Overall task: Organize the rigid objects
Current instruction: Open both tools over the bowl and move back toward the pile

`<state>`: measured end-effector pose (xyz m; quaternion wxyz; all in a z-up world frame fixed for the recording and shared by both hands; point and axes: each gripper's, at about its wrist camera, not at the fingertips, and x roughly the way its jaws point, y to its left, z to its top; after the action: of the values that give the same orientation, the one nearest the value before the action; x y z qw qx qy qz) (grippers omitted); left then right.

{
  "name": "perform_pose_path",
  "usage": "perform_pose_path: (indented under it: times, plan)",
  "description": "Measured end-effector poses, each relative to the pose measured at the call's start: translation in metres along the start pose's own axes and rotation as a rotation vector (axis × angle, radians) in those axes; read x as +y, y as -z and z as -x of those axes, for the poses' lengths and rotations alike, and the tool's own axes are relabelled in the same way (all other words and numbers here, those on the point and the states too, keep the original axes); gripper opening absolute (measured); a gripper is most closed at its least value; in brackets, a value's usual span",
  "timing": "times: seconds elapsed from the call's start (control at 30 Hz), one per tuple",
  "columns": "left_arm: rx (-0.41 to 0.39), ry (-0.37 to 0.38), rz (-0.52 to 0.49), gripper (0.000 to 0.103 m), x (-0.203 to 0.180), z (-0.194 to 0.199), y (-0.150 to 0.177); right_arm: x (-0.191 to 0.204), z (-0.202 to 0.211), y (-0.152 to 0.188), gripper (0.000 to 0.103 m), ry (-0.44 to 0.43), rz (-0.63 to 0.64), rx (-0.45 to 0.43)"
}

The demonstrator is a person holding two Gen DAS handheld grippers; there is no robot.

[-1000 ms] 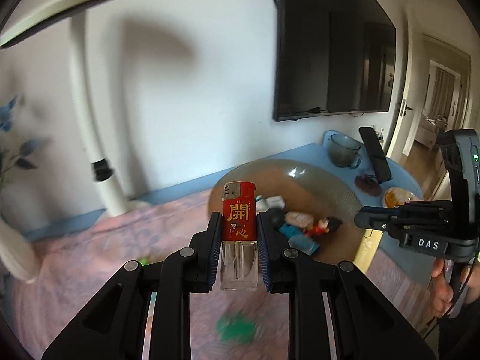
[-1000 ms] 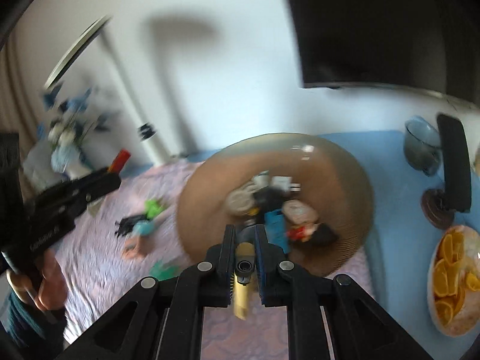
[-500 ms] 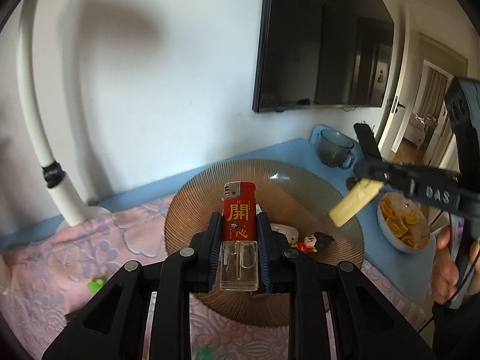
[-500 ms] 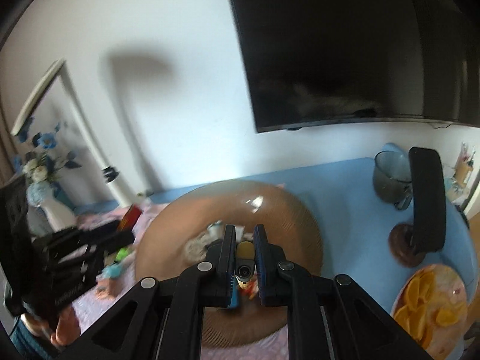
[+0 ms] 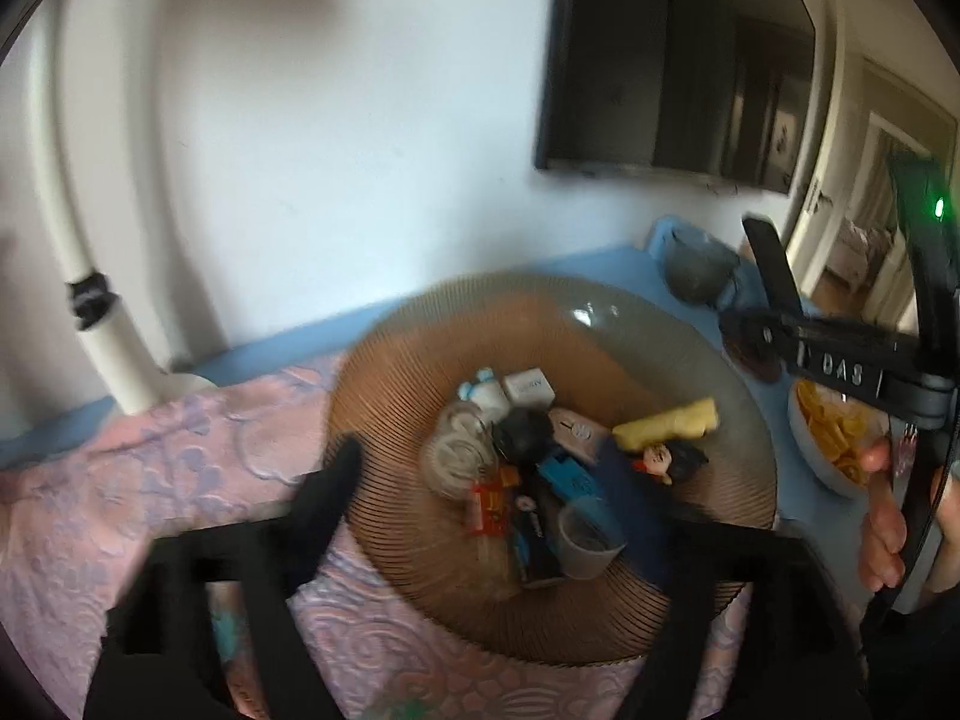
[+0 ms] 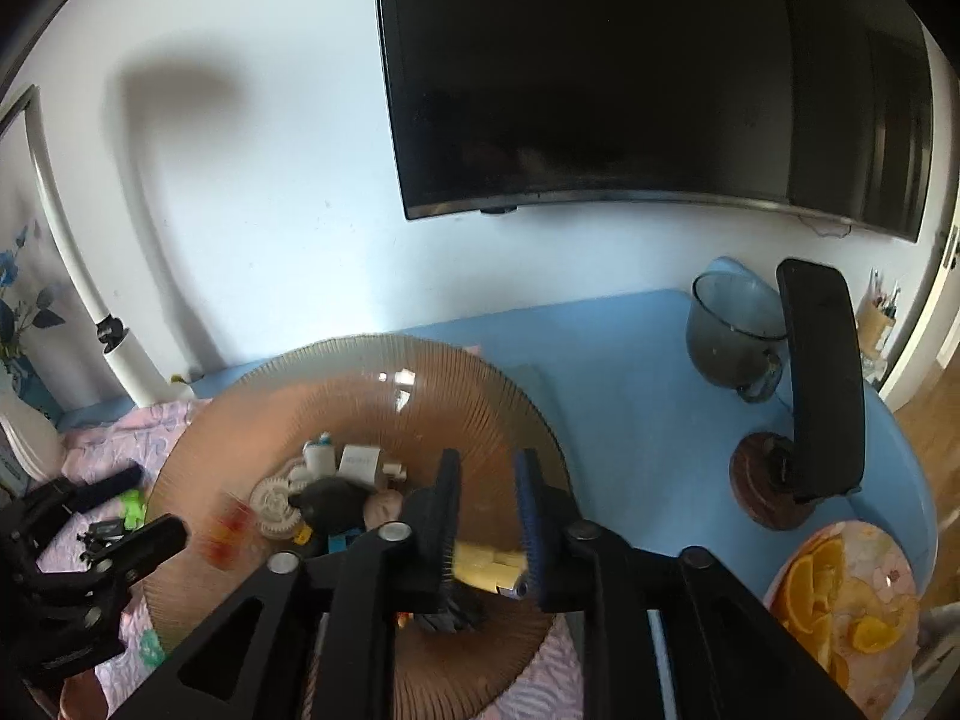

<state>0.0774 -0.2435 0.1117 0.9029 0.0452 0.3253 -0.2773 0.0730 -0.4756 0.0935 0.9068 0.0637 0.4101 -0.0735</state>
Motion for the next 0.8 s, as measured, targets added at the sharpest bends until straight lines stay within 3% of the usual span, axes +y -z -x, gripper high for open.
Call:
perform_pose_path:
  times: [0.13,0.2,0.33,0.4,0.5,0.63,0.8]
  plan:
    - [-0.042,-0.018,0.037,0.084,0.021,0.038,0.005,-0.004,0.021,0.006,0.024,-0.044,-0.036,-0.008]
    - [-0.062,-0.041,0.048,0.084,0.033,0.059,0.012,0.0,0.035,0.01,0.032,-0.074,-0.042,-0.019]
    - [-0.098,-0.108,0.109,0.086,0.067,0.108,0.038,0.034,0.071,0.019,0.047,-0.146,0.01,-0.06]
    - [-0.093,-0.138,0.167,0.093,0.09,0.127,0.056,0.062,0.088,0.028,0.058,-0.214,0.053,-0.071]
    - [-0.067,-0.161,0.268,0.095,0.123,0.144,0.087,0.101,0.101,0.045,0.059,-0.317,0.113,-0.06]
    - [-0.009,-0.269,0.355,0.094,0.155,0.142,0.131,0.161,0.095,0.083,0.061,-0.411,0.197,0.006]
    - [0.055,-0.352,0.391,0.094,0.176,0.124,0.175,0.215,0.054,0.138,0.063,-0.355,0.329,0.086]
